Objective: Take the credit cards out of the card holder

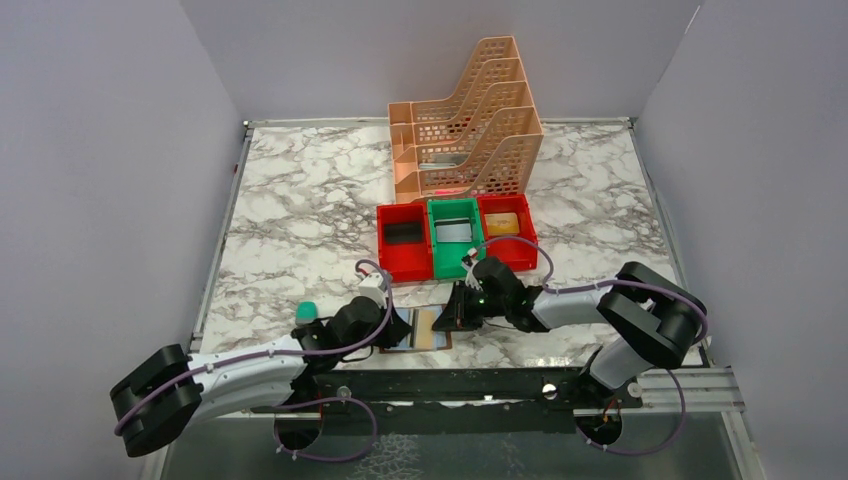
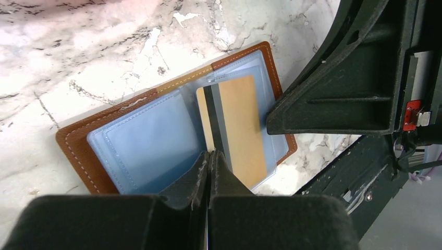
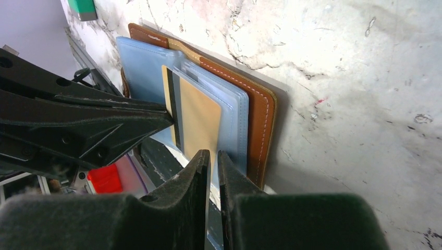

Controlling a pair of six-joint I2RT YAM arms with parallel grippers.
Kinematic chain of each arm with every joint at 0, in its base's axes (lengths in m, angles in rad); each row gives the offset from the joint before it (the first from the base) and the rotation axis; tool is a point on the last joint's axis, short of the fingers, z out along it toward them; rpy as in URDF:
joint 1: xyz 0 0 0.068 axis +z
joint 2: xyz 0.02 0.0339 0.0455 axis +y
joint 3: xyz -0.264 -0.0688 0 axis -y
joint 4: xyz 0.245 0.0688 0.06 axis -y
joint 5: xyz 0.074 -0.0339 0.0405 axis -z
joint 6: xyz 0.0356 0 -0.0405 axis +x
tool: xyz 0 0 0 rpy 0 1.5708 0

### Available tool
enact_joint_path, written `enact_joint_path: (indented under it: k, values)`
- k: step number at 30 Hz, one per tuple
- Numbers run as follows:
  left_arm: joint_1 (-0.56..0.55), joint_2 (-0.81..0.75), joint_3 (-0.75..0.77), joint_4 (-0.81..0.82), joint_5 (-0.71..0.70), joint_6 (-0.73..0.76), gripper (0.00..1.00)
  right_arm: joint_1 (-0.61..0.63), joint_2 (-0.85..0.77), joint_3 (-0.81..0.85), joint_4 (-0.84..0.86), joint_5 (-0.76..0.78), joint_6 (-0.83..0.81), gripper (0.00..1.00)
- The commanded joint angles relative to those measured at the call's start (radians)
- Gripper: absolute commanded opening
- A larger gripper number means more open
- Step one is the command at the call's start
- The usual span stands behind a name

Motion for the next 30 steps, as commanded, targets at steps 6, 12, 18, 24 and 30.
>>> enact_joint_path:
  k: [6,12,18,24,30]
  values:
    - [0.011,-0.057,-0.007,0.019,0.048,0.024,0.0,-0.002,-0.03,-0.03,-0.19,0.118,-0.099,0.21]
    - [0.011,0.0,0.014,0.034,0.085,0.044,0.0,-0.002,-0.117,0.058,-0.262,0.022,-0.201,0.27]
    - [0.012,0.049,0.016,0.08,0.099,0.032,0.0,-0.001,-0.113,0.069,-0.122,-0.105,-0.192,0.31]
    - [0.012,0.061,0.023,0.08,0.098,0.024,0.0,0.002,0.003,0.068,-0.132,-0.053,-0.141,0.31]
    - [0.012,0.013,0.022,0.028,0.056,0.012,0.0,0.003,0.024,-0.039,-0.085,0.021,-0.08,0.31]
